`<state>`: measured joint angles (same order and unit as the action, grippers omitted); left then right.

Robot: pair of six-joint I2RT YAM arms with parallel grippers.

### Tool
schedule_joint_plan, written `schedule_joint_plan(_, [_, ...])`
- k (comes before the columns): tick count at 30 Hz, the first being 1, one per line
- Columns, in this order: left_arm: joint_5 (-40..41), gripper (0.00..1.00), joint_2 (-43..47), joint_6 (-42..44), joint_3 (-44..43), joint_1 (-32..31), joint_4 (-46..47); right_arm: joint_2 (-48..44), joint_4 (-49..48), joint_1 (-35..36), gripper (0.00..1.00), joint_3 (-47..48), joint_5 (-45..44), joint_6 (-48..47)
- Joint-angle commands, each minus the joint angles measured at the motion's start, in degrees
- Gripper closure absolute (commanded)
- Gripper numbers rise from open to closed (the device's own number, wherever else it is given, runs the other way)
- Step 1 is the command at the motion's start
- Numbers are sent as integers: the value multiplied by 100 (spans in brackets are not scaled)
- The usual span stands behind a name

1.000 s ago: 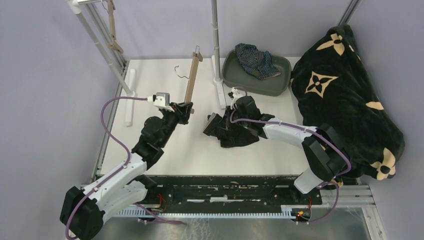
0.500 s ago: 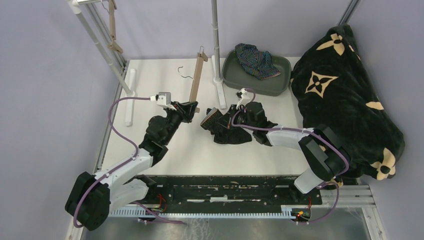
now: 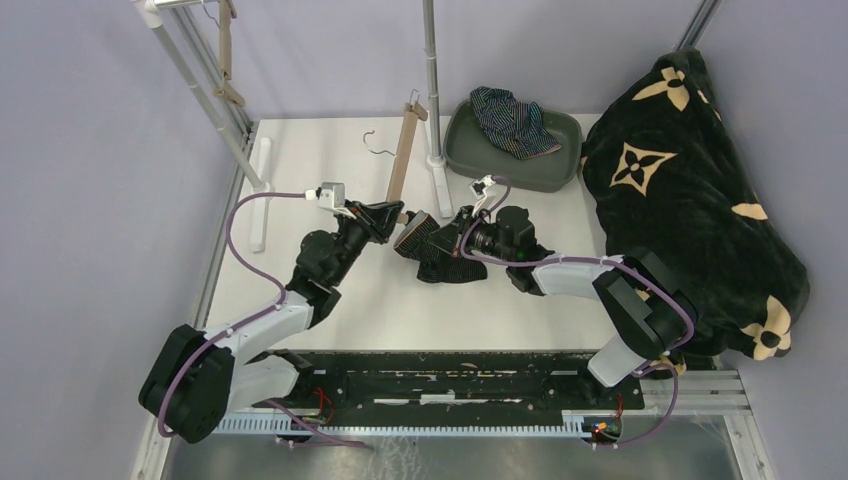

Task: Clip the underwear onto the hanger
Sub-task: Clamp the underwear onto the hanger.

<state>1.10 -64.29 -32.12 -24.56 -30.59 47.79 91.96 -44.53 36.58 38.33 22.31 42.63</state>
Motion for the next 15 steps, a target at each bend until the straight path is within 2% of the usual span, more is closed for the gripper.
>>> schedule_joint_plan(1, [-207,97,-45,-215,4,69,723,14,-631,-21,99,22,295,2])
schedule_joint_plan(15, [-544,97,-442,-359,-75,184,926,10,-653,-27,99,76,445,12])
